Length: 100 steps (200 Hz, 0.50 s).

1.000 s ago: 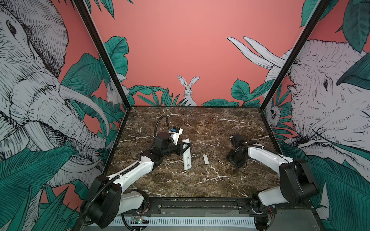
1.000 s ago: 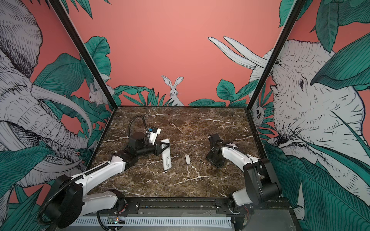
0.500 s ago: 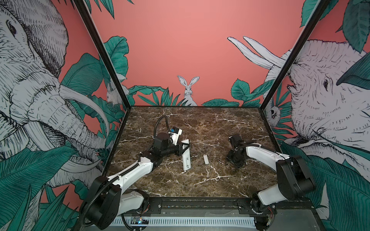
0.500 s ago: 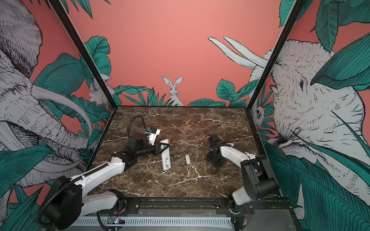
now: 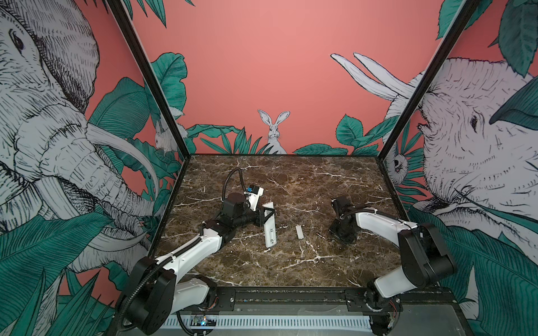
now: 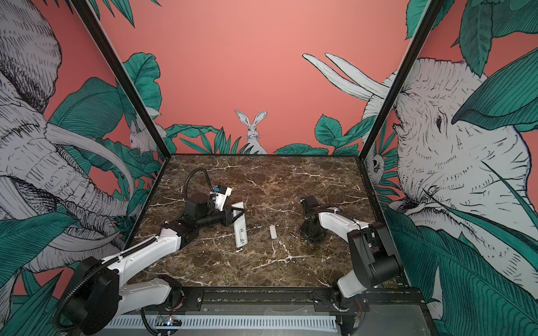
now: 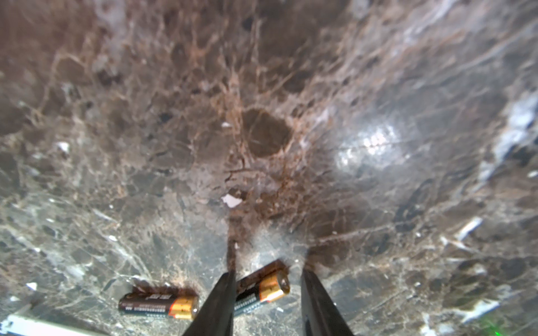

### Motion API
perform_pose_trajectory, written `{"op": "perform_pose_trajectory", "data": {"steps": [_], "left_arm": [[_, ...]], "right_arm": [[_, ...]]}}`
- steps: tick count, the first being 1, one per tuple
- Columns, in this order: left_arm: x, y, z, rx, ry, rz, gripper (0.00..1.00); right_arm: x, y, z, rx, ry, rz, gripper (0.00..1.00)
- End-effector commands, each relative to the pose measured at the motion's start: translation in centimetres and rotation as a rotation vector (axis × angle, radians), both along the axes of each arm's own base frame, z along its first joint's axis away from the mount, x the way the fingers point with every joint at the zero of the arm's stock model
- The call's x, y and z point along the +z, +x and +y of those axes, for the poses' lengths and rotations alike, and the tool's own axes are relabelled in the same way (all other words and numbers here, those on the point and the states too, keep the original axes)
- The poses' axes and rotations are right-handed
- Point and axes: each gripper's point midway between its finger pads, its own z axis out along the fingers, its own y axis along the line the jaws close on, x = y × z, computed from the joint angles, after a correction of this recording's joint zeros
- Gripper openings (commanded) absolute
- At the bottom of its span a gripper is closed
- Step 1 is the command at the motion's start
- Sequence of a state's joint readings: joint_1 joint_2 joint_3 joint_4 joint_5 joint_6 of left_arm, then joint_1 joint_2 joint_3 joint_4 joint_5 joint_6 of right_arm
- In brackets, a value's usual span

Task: Load the batteries into the remote control
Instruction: 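Lower the right gripper and pinch one AA battery by its end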

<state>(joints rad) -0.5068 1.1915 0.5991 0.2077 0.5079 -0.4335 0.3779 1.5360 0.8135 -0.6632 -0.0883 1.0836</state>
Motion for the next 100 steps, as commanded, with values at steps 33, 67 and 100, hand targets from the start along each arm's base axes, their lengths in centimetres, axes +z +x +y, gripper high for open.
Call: {"op": "perform_pose_trajectory", "data": {"steps": [33, 67, 100], "left_arm": [[0.01, -0.04, 0.71, 0.018, -0.003, -0.009, 0.00], [-0.30, -0.09, 0.98, 0.025, 0.011, -0.005, 0.00], [-0.73, -0.07, 1.42, 0.041, 0.027, 0.004, 0.00]], "right_arm": [[-1.53, -0.95, -0.02, 0.049, -0.050, 0.030, 0.31], [-1.65, -1.34, -0.21, 0.083, -0.069, 0.025, 0.25], [-1.94, -1.52, -0.24, 0.132, -0.086, 0.017, 0.19]]}}
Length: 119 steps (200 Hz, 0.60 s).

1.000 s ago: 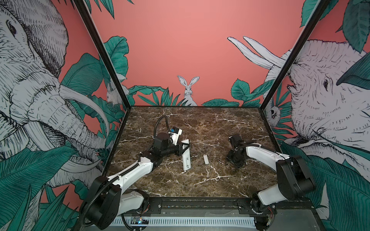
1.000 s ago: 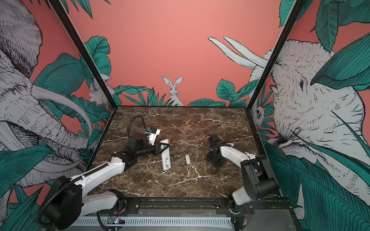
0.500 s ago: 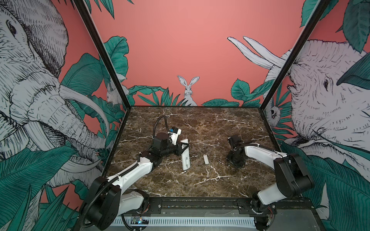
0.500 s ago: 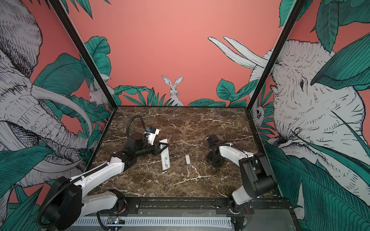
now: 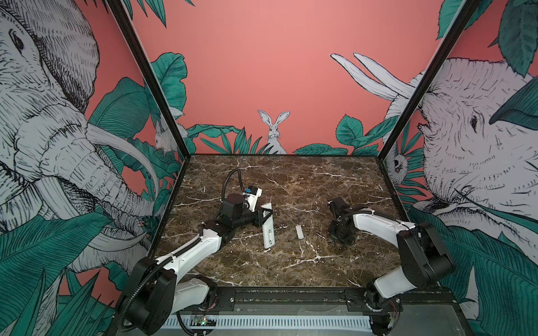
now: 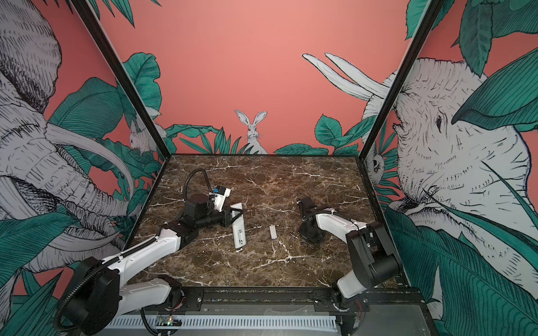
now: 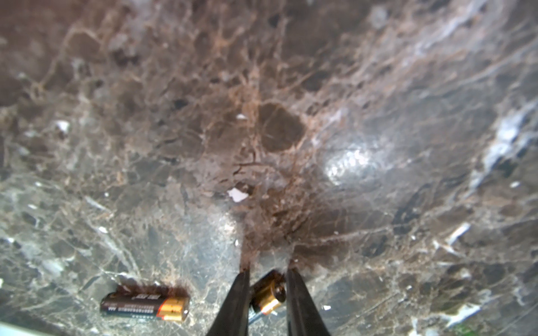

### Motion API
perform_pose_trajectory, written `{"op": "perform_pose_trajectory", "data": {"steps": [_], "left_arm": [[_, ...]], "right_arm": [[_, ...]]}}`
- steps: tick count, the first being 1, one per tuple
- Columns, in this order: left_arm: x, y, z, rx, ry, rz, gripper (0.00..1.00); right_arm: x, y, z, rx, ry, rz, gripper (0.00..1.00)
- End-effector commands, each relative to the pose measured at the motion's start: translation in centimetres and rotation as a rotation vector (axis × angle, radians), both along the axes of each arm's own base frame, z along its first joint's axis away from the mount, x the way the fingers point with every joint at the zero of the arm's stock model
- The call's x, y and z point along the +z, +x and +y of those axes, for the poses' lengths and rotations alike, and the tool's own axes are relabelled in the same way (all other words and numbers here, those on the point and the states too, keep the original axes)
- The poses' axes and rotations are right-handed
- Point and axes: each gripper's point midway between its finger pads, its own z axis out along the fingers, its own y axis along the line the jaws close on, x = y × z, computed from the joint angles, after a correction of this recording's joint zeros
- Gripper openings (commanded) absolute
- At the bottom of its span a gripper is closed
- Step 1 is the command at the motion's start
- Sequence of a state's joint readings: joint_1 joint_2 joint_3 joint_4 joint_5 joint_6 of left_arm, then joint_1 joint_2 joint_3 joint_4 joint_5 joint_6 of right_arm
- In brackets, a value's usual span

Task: Load the batteries into the remote control
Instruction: 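Lower the right gripper and pinch one AA battery by its end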

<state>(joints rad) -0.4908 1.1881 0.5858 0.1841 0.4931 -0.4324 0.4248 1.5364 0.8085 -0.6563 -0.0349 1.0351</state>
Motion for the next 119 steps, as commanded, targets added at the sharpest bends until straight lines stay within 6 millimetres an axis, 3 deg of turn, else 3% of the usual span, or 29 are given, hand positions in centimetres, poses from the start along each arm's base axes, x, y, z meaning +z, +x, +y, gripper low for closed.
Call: {"op": "perform_pose_trajectory", "data": {"steps": [1, 50, 93, 119], "left_arm": [[0.3, -0.2, 0.6, 0.012, 0.005, -0.022, 0.00], [0.2, -0.2, 0.4, 0.005, -0.005, -0.012, 0.00], [-0.1, -0.4, -0.1, -0.014, -0.036, 0.008, 0.00], [0.0, -0.3, -0.7, -0.020, -0.091, 0.023, 0.00]], "right_arm": [[-1.8, -1.4, -0.5, 0.041, -0.037, 0.041, 0.19], [-1.8, -1.5, -1.3, 0.238, -0.147, 0.043, 0.15], [-2.4, -1.8, 0.7, 0.394, -0.140, 0.063, 0.14], [-2.3, -2.4, 1.0, 0.424, -0.145, 0.059, 0.14]]}}
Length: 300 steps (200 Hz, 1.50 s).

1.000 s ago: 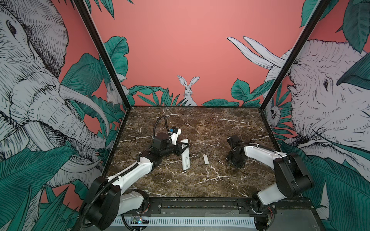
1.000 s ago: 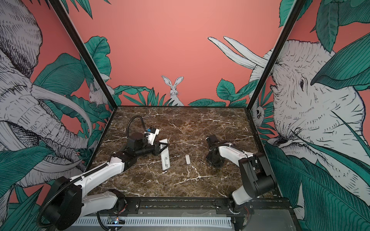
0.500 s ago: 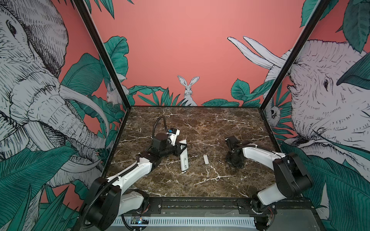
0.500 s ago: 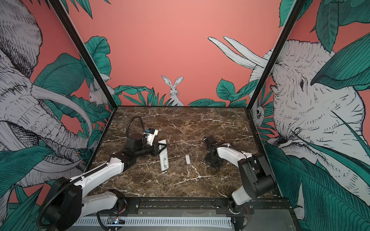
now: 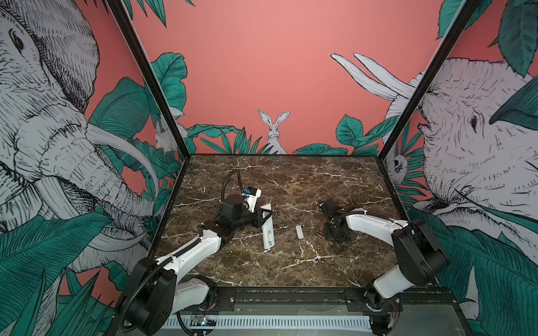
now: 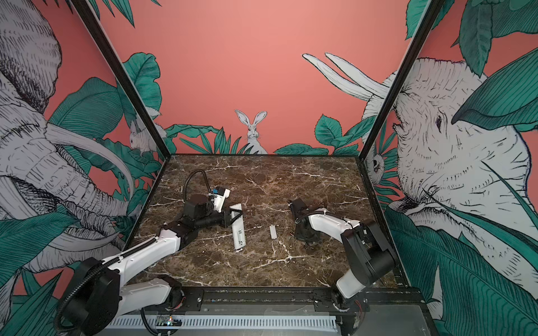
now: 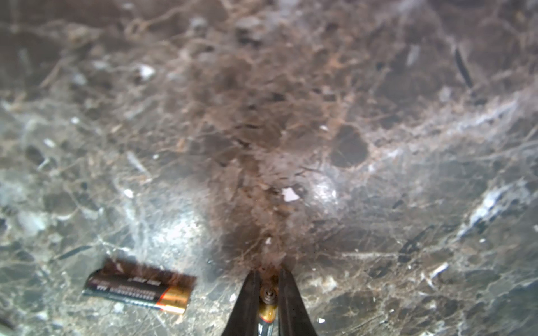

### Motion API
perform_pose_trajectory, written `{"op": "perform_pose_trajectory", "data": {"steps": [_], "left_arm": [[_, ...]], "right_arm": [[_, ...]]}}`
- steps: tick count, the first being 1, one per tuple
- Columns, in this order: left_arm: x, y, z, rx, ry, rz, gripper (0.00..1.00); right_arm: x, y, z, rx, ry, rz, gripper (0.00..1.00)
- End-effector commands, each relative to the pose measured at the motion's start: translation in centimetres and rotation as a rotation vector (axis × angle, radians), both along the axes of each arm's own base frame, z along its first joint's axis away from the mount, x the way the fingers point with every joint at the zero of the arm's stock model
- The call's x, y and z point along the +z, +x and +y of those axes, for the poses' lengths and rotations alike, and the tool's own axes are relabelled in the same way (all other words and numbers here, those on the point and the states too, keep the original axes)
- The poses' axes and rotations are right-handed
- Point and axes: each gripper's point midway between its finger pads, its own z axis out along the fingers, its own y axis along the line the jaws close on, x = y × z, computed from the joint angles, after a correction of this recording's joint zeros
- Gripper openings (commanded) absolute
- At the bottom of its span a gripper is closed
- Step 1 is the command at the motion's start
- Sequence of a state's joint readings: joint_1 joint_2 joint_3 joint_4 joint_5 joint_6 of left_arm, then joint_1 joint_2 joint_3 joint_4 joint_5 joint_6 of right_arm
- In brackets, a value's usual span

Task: Load the batteries into the remote control
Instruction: 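Lower the right gripper and pinch one AA battery by its end, then lift the held battery with the right gripper toward the remote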

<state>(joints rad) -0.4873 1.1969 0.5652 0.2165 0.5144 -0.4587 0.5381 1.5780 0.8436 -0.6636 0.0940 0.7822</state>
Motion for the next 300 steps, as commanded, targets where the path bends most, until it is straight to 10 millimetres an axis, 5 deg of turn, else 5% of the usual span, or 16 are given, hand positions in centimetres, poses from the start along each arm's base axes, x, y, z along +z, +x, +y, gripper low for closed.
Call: {"op": "perform_pose_trajectory", "data": {"steps": [1, 77, 300], "left_arm": [[0.5, -0.1, -0.6, -0.014, -0.071, 0.001, 0.00], [1.0, 0.0, -1.5, -0.012, -0.119, -0.005, 0.00], [0.1, -0.6, -1.8, -0.027, -0.092, -0.005, 0.00]], "right_arm": [[-2.3, -2.8, -0.1, 0.062, -0.018, 0.105, 0.14], [-2.9, -5.0, 1.6, 0.146, 0.014, 0.092, 0.15], [-3.7, -6.5, 2.2, 0.123, 0.035, 0.138, 0.29]]}}
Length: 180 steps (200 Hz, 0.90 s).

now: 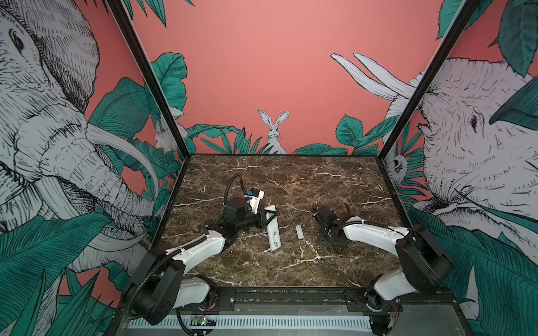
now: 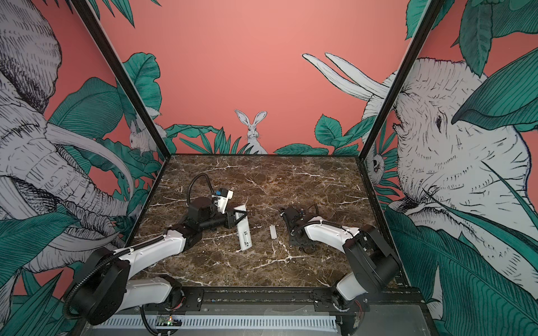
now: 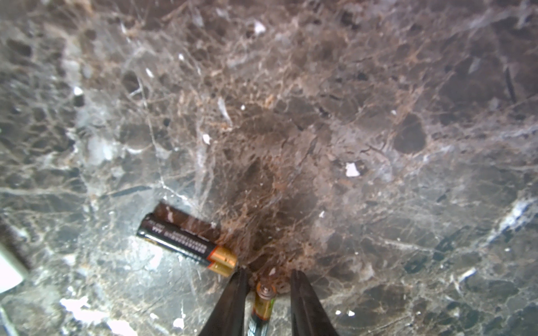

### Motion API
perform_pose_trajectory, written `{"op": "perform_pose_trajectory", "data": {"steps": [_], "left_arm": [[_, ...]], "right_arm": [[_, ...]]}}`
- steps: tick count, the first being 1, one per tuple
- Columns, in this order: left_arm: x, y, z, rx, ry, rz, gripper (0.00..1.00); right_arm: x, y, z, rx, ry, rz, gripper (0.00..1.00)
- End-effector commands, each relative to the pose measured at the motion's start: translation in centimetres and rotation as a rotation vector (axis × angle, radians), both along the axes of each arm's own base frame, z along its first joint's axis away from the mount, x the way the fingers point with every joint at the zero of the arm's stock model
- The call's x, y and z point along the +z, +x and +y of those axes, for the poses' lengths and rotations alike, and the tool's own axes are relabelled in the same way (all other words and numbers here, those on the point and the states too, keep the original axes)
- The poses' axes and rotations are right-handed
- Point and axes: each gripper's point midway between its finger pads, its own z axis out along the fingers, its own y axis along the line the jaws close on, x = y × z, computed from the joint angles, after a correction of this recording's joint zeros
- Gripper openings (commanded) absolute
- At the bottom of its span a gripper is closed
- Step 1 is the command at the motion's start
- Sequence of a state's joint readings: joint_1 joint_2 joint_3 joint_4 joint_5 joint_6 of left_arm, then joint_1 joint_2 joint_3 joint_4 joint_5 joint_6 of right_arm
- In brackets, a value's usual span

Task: Load the batteries into the remote control
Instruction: 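Lift the held battery with the right gripper toward the remote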

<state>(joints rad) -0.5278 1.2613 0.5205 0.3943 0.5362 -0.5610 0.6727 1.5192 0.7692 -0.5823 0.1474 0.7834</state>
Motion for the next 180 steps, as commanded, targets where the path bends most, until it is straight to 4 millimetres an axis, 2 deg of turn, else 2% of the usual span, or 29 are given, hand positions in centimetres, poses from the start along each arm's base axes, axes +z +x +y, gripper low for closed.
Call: {"op": "perform_pose_trajectory", "data": {"steps": [1, 97, 103, 180], "left_arm": [[0.5, -0.3, 0.0, -0.005, -0.007, -0.033, 0.00], [0.5, -0.4, 0.1, -0.006, -0.001, -0.039, 0.00], [0.5, -0.4, 0.1, -0.006, 0.000, -0.039, 0.00], [0.6, -0.1, -0.1, -0.005, -0.003, -0.039, 0.00]], "right_arm": [[-3.6, -5.1, -0.1, -0.004, 0.028, 0.225, 0.29], [-4.2, -5.8, -0.5, -0.022, 0.051, 0.261, 0.22], [-4.7, -6.2, -0.8, -0.023, 0.032, 0.281, 0.22], [-4.6, -6.1, -0.8, -0.003, 0.026, 0.282, 0.16]]}}
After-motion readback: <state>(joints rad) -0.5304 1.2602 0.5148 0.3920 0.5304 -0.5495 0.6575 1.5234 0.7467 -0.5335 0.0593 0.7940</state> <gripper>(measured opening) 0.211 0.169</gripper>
